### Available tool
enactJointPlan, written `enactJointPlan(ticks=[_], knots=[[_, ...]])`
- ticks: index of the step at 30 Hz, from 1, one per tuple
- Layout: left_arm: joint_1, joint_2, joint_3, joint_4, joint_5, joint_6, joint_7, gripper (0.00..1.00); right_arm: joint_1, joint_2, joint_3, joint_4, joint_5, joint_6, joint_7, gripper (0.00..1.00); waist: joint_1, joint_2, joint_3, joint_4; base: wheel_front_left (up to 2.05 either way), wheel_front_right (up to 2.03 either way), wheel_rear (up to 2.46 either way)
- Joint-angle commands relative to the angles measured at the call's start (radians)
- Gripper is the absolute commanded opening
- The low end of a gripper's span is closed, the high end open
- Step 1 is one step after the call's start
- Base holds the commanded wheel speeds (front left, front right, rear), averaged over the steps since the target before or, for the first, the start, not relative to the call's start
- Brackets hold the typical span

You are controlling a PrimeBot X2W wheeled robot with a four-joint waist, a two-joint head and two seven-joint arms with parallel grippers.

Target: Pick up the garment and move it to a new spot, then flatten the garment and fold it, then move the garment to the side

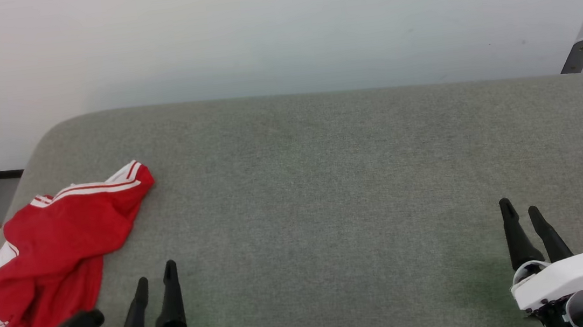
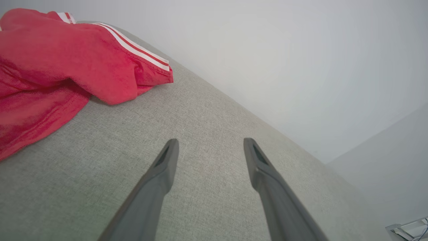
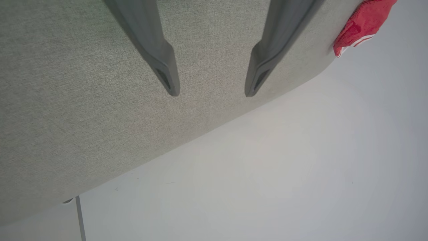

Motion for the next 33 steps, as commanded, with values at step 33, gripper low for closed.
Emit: enactJointPlan(ticks=[33], knots=[[0.003,0.025,-0.068,0.008,0.366,0.04,-0.095,1.0,-0.05,0.003,0.003,0.064,-0.463,0.001,-0.096,1.0,0.0,-0.0001,-0.004,0.001,0.0,0.0,0.0]])
